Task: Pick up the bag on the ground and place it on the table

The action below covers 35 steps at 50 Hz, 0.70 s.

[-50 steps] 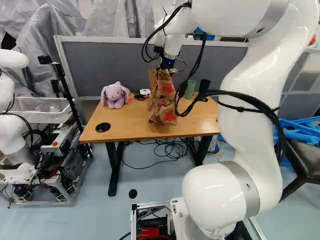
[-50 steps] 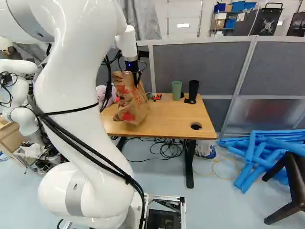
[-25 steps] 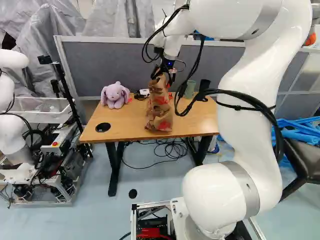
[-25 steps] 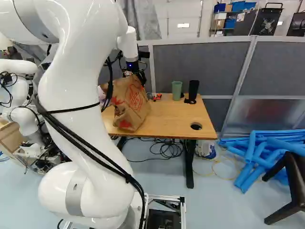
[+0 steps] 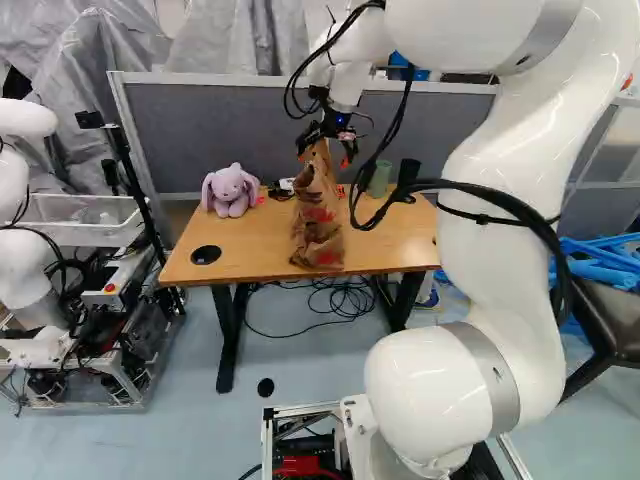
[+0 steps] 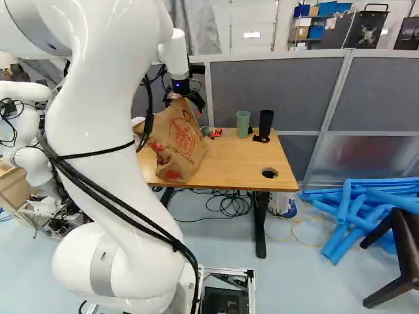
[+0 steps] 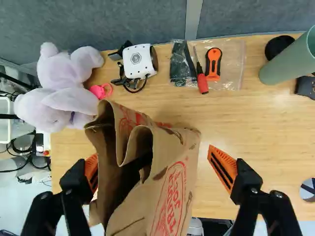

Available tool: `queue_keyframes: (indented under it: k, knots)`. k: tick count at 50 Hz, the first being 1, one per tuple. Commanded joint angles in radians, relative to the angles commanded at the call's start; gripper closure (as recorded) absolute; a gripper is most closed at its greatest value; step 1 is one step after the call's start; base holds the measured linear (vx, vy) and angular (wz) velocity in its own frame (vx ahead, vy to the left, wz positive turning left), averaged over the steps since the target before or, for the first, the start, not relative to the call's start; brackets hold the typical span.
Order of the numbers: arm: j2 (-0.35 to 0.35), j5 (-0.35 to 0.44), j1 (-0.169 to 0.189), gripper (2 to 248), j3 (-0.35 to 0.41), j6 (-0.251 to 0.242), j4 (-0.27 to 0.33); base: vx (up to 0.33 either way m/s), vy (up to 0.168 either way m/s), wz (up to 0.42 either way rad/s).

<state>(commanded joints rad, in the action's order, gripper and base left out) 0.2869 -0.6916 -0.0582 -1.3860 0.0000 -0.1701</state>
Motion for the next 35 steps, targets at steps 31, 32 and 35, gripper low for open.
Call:
queue_keyframes:
  k: [31,32,35]
  knots:
    - [-0.064,0.000,0.000,3,-0.008,0.000,0.000,0.000,0.000,0.000]
    - [-0.066,0.000,0.000,3,-0.009,0.000,0.000,0.000,0.000,0.000]
    - [-0.072,0.000,0.000,3,-0.010,0.000,0.000,0.000,0.000,0.000]
